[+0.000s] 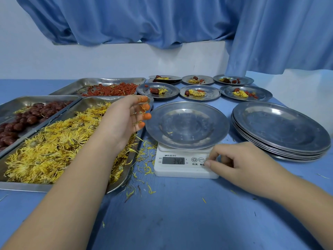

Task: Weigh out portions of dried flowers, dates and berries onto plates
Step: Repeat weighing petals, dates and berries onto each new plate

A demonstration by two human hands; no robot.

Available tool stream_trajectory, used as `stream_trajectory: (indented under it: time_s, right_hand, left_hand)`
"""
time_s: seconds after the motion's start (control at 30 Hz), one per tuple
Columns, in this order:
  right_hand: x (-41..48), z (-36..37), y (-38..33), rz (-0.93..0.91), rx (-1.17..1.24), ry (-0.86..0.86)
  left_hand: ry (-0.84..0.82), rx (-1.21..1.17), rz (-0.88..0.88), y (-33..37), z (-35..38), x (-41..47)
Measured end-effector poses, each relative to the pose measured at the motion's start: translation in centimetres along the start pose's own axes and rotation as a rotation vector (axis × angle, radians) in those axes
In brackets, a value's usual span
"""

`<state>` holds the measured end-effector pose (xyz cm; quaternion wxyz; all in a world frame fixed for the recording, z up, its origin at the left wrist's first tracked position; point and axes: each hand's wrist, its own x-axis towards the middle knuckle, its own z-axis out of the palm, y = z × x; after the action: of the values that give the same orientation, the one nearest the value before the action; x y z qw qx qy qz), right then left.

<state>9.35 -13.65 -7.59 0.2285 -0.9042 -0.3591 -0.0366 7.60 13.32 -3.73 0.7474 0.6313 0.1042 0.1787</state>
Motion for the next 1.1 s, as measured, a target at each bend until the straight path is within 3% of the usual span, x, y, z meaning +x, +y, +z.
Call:
stream_trajectory:
  time_s: [0.4,0.7,0.83,0.93,1.1]
  right_hand:
    - [0.3,0.7,0.8,-0.060,0.029,0.069]
    - [2.3,0.6,-5.1,-0.185,0.117,0.328]
    - [2.2,1.9,-6.3,-0.199,0.104,0.345]
    - [1.1,2.6,-5.7,-0.252,0.012,0.306]
    - [1.0,2.6,-5.4,-0.222,0.129,0.282]
  left_hand:
    - [-0.074,0.119,0.020,0.1,1.1,-0.7]
    - [-0.276,0.429,0.168,0.2,1.0,-1.9]
    - [-0.205,0.426,0.205,0.8,-0.8,-2.8]
    - [-0.139,0.645,0.277,1.9,-3.9,-3.6]
    - [0.036,1.052,0.369,5.1,-10.7,-3.8]
